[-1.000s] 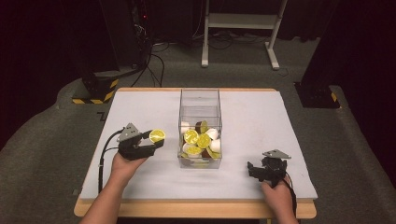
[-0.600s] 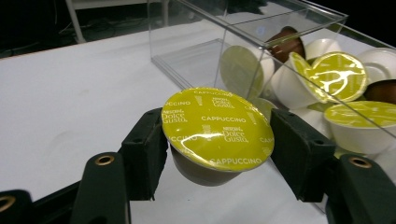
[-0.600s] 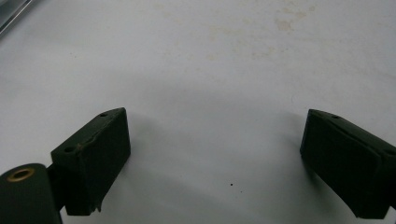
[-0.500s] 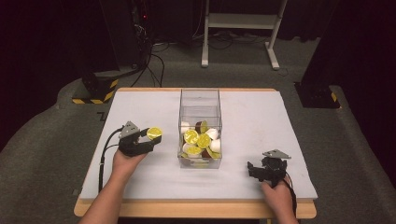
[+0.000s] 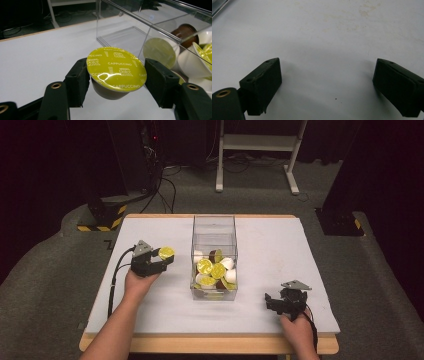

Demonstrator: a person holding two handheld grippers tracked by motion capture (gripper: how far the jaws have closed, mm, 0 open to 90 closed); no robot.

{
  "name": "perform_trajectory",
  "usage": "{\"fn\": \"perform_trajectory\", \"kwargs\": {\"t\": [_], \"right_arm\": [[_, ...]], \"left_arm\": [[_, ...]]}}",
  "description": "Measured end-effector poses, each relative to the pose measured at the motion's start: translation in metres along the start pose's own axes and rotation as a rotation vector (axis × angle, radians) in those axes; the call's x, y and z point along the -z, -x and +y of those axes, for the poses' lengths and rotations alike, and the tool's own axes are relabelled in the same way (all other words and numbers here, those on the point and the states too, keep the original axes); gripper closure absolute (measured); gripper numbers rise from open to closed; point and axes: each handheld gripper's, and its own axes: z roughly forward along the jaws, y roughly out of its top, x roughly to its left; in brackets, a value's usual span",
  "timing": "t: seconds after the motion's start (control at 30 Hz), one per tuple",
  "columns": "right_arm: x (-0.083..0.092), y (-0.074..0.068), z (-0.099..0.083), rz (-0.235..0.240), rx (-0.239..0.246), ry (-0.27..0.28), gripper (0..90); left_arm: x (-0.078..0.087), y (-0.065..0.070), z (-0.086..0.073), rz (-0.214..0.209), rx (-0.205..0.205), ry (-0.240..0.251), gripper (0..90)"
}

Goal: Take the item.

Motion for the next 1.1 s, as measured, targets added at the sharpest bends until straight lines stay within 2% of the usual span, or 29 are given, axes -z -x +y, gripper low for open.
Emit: {"fn": "perform_trajectory", "kwargs": {"t": [0.07, 0.27, 0.3, 0.43, 0.5, 0.77, 0.9, 1.1], "right_arm": [[0.000, 0.000, 0.000, 0.000, -0.001, -0.001, 8.4], [0.000, 0.000, 0.000, 0.000, 0.001, 0.000, 8.4], [0.000, 0.000, 0.000, 0.000, 0.001, 0.000, 8.4], [0.000, 0.000, 0.000, 0.000, 0.001, 0.000, 8.4], [0.000, 0.000, 0.000, -0.001, 0.001, 0.001, 8.4], [0.000, 0.000, 0.000, 0.000, 0.000, -0.001, 8.4], [0.000, 0.000, 0.000, 0.000, 0.000, -0.001, 8.4], [0.000, 0.000, 0.000, 0.000, -0.001, 0.000, 8.4]], "left_arm": [[-0.006, -0.006, -0.003, 0.014, 0.009, -0.002, 39.1], [-0.015, -0.013, -0.008, 0.024, 0.028, -0.009, 39.1], [-0.017, -0.016, -0.010, 0.031, 0.020, -0.028, 39.0], [-0.021, -0.020, -0.013, 0.048, 0.028, -0.044, 39.0], [-0.024, -0.024, -0.017, 0.062, 0.029, -0.069, 39.1], [-0.034, -0.030, -0.027, 0.096, 0.034, -0.124, 39.1], [-0.037, -0.031, -0.030, 0.097, 0.045, -0.133, 39.0], [-0.040, -0.031, -0.034, 0.110, 0.030, -0.151, 39.0]]}}
